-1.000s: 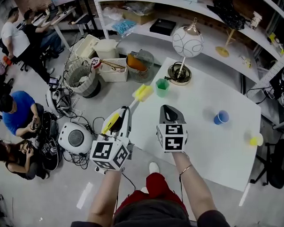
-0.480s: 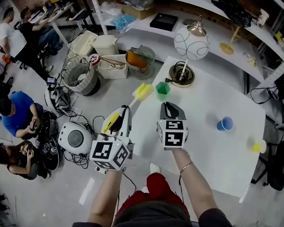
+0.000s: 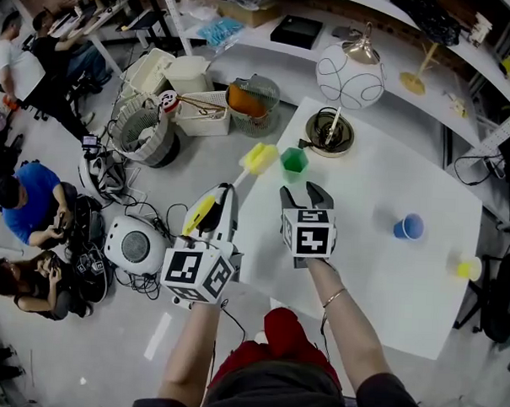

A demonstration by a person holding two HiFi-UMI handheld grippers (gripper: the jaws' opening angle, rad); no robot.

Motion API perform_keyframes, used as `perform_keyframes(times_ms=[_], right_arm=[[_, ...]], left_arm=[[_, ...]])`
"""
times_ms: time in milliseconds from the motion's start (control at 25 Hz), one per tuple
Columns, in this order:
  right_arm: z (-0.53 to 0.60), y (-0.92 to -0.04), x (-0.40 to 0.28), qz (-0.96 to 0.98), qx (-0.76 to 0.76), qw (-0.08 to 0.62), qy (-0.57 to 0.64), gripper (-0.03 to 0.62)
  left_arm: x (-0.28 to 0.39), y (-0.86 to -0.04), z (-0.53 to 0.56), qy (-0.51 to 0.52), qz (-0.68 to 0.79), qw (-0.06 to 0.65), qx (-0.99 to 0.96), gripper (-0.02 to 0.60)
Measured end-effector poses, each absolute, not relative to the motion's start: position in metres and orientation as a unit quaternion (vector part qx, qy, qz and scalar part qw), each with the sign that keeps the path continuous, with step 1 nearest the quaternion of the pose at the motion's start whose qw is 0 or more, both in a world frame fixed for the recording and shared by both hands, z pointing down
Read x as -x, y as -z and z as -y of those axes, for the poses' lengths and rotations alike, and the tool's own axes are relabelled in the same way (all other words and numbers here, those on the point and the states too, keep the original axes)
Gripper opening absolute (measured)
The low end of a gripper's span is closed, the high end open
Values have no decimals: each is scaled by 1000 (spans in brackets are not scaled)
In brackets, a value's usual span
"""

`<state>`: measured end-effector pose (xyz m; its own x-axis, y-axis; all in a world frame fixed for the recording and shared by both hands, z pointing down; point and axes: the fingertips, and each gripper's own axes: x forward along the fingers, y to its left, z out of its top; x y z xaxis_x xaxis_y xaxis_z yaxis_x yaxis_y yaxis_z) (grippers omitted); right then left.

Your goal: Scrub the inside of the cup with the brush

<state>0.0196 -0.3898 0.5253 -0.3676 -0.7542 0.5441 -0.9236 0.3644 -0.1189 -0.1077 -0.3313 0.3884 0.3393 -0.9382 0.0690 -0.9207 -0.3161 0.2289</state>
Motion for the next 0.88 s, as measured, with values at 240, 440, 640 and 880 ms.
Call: perform_keyframes(times_ms=[240,440,640,880], right_arm=[[406,-541,-17,794,-527,213,-217,279],[417,-556,-13,788,-530,221,-221,298],[432,-567,-12,782,-535,227,-225,299],[446,-578,-9,780,-537,227,-228,299]], left_arm=[[109,-394,343,38,574,120,-809,44],[114,-401,352,37,579,124,-805,44],[120,-407,363,36,585,128,-800,44],[124,-417,371,34,589,135,-796,44]])
